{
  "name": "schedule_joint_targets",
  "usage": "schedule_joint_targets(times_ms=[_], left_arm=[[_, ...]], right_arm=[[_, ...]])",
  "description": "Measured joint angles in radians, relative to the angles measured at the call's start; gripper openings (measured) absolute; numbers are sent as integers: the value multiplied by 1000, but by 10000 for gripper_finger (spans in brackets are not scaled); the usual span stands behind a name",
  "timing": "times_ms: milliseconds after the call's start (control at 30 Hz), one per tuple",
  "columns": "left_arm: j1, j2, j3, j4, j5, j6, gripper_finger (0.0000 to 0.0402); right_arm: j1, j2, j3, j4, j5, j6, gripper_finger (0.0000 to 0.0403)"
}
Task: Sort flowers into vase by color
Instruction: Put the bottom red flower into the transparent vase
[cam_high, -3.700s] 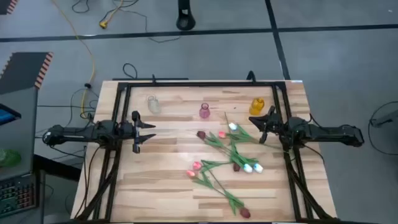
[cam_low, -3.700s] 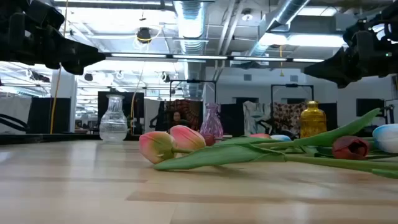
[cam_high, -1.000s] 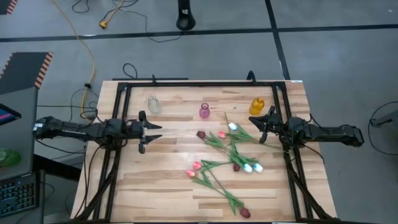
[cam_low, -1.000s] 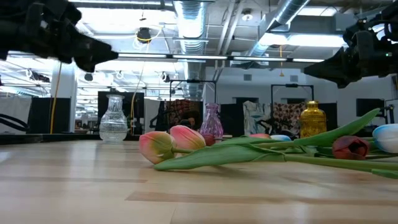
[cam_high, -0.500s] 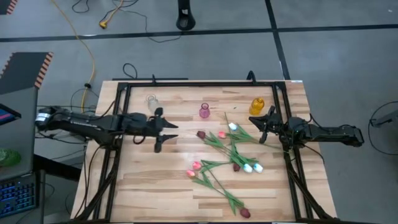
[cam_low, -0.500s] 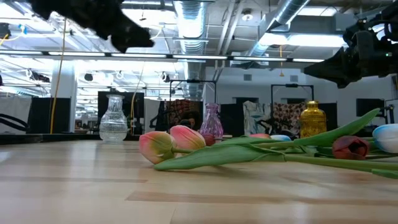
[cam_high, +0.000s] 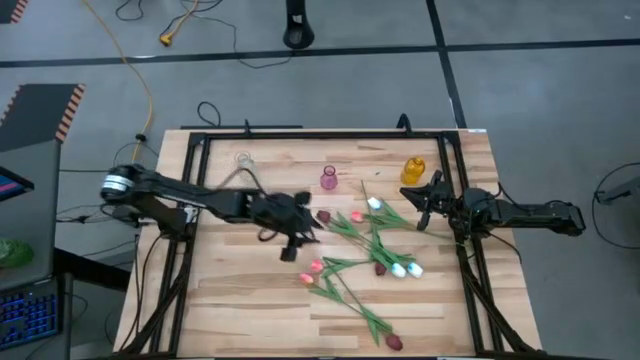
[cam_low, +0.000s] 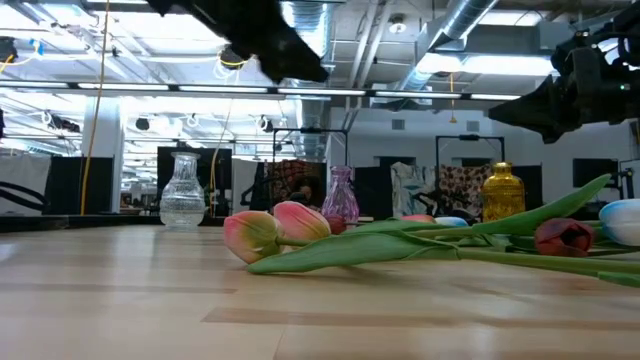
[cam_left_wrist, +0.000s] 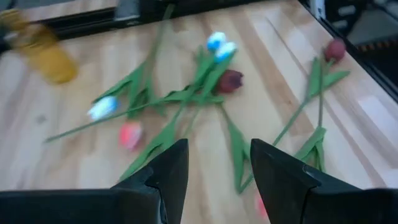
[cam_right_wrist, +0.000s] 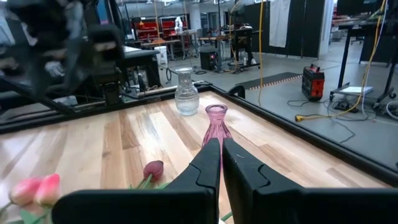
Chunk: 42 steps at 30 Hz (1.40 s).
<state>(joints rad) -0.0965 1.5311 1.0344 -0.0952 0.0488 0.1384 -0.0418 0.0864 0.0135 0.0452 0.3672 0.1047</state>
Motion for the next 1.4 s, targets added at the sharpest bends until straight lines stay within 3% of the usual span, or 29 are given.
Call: schedule_joint_targets(times_ms=[367, 867, 1033, 1400], left_arm=[[-126, 371, 306, -53, -3, 170, 161], [-191, 718, 645, -219, -5, 237, 161], [-200, 763, 735, -327, -5, 238, 154], [-201, 764, 730, -365, -9, 234, 97]], right_arm=[[0, 0, 0, 0, 0, 3, 47], [0, 0, 0, 0, 0, 0, 47], [0, 0, 0, 0, 0, 0, 47], [0, 0, 0, 0, 0, 0, 47]])
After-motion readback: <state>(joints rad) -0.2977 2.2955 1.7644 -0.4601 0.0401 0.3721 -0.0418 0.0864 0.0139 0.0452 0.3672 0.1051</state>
